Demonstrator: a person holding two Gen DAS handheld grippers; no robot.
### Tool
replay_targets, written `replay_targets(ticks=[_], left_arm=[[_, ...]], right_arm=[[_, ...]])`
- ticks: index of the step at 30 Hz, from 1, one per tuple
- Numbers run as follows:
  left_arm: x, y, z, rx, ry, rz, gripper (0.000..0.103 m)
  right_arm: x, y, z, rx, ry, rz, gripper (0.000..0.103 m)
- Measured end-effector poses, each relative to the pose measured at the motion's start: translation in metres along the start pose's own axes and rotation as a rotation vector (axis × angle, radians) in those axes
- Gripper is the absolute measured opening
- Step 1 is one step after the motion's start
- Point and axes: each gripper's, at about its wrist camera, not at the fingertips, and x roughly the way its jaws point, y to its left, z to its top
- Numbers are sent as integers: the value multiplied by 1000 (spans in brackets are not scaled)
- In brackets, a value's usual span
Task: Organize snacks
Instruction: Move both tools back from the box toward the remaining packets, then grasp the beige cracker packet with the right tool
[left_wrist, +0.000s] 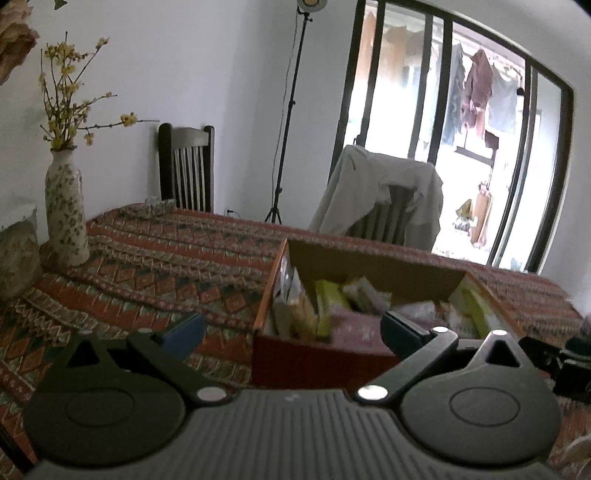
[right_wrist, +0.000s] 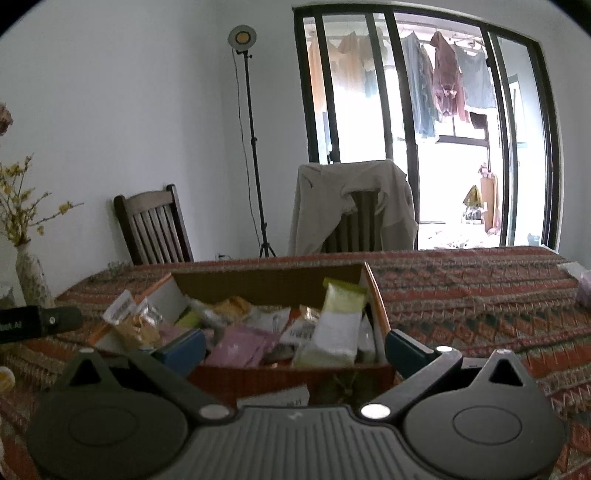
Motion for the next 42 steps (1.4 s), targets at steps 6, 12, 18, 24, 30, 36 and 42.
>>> replay_targets(ticks=[6,12,18,24,30,36,42], left_arm=[[-5,9,-19,45,29,2,103],[-5,24,-41,88,45,16,103],[4,36,-53,58,73,9,103],[3,33,-56,78,52,5,103],[3,38,-55,46,52,-12,103],[2,40,-56,35,49,-26,103],[3,40,-56,30,59,-30,103]], right_arm=[[-10,-5,-16,-6,35,-15,103],[-15,-10,-29,-17,72,-30,103],[-14,-10,-43,-27,113,-42,103],[-16,-12,-48,-27,135,-38,103],[-16,-3,-50,-60,125,5,103],[6,7,-45,-99,174,-32,103],[41,16,-44,-112,239,-55,102]])
